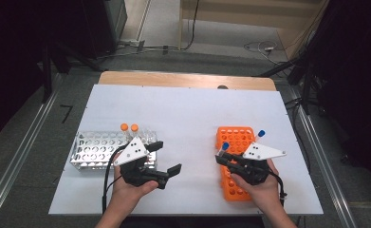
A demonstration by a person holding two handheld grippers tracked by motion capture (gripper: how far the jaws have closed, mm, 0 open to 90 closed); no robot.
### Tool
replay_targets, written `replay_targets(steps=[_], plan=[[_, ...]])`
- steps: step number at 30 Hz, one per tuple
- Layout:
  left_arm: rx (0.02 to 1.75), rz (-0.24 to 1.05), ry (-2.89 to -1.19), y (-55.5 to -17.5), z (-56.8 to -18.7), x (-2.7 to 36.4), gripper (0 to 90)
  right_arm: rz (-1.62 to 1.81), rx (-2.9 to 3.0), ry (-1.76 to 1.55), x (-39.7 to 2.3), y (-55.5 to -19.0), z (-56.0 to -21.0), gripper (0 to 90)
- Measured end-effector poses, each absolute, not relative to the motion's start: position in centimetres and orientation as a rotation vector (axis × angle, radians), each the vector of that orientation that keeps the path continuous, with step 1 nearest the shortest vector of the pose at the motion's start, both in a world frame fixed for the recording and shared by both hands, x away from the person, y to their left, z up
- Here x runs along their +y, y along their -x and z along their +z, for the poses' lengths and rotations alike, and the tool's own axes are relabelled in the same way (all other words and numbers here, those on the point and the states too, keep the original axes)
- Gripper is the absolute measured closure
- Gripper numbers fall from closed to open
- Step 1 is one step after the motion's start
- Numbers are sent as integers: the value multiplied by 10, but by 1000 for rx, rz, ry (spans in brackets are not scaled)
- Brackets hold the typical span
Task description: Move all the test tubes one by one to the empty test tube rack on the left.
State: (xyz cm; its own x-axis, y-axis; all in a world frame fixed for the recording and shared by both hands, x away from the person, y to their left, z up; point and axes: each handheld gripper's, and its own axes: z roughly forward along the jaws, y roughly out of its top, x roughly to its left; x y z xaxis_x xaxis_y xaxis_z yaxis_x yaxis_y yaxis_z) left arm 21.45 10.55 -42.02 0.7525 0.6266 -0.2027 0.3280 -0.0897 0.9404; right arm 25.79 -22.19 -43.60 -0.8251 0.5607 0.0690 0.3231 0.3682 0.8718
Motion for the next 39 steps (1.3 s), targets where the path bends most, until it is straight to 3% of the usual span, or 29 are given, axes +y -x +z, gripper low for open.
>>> replay_targets(steps=[7,20,28,39], plan=[[712,244,-1726,-215,-421,88,150,1458,2460,-702,-198,-244,-435,753],[614,156,-1757,-213,-426,64,482,1459,2537,-591,-177,-230,-436,753],[592,159,-1773,-211,-426,60,634,1467,2562,-549,-171,-224,-436,753],[574,170,-1792,-211,-427,57,737,1467,2581,-534,-168,-223,-438,753]])
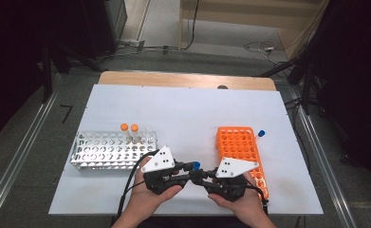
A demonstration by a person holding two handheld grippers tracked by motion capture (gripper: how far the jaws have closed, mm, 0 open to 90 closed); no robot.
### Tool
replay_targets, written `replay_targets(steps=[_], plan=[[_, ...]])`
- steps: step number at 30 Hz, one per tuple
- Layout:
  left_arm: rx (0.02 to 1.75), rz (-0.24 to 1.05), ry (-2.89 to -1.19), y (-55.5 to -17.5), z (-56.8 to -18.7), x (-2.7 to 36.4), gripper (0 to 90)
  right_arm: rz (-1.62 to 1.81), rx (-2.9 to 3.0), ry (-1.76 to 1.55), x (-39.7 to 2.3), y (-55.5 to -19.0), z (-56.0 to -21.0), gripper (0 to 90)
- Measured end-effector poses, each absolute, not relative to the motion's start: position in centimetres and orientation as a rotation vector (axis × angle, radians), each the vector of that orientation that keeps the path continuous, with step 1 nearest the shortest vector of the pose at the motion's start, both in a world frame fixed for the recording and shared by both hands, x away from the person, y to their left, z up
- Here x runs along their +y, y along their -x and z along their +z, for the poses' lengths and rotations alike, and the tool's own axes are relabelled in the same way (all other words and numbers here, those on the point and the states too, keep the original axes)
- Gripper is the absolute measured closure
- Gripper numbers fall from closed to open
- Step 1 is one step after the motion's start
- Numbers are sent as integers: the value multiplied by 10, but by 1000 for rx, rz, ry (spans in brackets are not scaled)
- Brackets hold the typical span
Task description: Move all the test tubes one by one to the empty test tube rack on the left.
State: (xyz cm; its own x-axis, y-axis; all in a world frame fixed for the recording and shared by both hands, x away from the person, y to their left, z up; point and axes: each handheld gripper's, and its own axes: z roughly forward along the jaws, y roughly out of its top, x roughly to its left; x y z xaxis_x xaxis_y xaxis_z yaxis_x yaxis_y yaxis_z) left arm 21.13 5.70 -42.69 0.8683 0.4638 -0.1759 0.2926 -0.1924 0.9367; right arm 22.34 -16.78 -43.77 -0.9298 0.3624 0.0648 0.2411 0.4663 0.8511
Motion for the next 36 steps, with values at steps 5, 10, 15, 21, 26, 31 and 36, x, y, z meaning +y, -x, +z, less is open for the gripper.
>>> replay_targets(steps=[5,10,15,21,26,31,36], plan=[[569,190,-1795,-211,-426,58,761,1485,2587,-538,-169,-224,-438,751],[574,201,-1788,-212,-425,61,767,1513,2602,-538,-171,-226,-438,705],[594,220,-1767,-213,-422,68,767,1543,2600,-515,-173,-225,-437,490],[615,248,-1747,-215,-418,80,768,1545,2584,-534,-178,-228,-436,252],[637,272,-1728,-216,-414,91,768,1542,2573,-567,-186,-232,-435,68],[665,295,-1705,-219,-411,104,768,1545,2557,-603,-198,-238,-436,0],[701,332,-1679,-222,-406,121,768,1534,2516,-647,-212,-241,-436,0]])
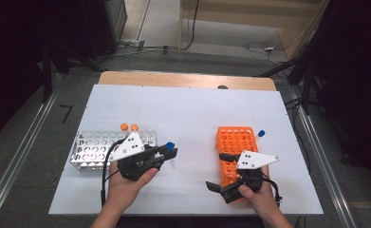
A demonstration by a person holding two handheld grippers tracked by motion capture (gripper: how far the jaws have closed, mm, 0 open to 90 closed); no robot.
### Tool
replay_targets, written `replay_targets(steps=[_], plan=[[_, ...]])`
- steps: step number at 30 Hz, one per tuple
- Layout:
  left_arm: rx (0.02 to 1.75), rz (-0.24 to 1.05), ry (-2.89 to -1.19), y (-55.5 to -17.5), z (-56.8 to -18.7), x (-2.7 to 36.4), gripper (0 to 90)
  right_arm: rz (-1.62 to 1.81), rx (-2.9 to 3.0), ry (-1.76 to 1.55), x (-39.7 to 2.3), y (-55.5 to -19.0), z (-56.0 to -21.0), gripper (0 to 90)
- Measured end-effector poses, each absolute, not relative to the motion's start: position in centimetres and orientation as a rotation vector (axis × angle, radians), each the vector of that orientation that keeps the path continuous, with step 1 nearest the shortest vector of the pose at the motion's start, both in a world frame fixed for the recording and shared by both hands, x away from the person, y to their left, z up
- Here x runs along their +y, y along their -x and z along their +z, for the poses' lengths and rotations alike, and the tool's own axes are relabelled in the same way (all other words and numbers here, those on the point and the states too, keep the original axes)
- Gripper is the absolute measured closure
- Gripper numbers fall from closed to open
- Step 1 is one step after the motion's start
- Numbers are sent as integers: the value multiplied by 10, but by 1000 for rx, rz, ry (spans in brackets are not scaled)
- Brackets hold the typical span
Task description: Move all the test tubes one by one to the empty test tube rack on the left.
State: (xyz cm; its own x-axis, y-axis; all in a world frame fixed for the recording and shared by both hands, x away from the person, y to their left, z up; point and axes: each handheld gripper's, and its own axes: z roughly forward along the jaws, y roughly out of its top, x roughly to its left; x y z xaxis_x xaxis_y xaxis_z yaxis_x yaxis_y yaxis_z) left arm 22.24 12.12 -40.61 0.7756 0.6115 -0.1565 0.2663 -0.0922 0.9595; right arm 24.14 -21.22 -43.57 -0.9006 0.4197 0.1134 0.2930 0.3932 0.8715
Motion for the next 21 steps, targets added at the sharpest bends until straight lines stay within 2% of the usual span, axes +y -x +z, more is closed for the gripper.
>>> replay_targets(steps=[21], plan=[[846,482,-1609,-232,-399,181,768,1450,2384,-866,-280,-264,-445,0]])
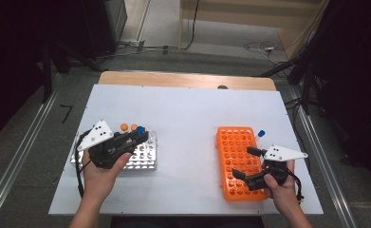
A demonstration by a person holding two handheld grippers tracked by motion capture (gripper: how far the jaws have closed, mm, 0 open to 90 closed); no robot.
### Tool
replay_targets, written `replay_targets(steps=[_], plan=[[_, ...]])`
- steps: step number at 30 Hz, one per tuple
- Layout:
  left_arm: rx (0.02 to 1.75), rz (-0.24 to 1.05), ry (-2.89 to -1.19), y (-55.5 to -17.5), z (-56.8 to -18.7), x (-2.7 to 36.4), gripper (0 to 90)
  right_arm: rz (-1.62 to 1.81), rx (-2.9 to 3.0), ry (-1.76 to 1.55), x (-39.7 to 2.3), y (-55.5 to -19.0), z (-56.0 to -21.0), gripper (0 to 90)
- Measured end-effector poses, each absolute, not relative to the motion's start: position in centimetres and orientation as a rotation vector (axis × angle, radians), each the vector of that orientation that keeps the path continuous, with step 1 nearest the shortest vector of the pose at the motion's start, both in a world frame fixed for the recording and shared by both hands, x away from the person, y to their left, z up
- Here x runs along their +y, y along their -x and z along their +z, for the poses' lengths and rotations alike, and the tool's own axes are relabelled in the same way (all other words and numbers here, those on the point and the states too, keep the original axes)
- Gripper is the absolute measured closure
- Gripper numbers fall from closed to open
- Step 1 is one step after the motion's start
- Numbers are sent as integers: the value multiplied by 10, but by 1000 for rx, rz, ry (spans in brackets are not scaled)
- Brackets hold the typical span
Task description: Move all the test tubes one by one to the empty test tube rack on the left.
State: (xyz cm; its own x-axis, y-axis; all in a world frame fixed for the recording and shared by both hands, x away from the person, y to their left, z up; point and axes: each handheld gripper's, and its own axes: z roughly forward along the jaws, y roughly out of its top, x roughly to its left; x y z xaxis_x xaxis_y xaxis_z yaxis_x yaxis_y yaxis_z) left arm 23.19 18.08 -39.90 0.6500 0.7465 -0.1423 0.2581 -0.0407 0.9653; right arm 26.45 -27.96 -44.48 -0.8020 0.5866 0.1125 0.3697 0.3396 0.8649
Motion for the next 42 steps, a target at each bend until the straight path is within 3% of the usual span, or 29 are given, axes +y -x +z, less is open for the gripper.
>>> replay_targets(steps=[24,30,42], plan=[[995,649,-1507,-244,-399,239,768,1433,2306,-973,-316,-272,-448,0],[1046,712,-1494,-250,-406,244,768,1441,2292,-990,-320,-273,-448,0],[1104,709,-1483,-263,-424,243,769,1436,2288,-1001,-322,-272,-449,0]])
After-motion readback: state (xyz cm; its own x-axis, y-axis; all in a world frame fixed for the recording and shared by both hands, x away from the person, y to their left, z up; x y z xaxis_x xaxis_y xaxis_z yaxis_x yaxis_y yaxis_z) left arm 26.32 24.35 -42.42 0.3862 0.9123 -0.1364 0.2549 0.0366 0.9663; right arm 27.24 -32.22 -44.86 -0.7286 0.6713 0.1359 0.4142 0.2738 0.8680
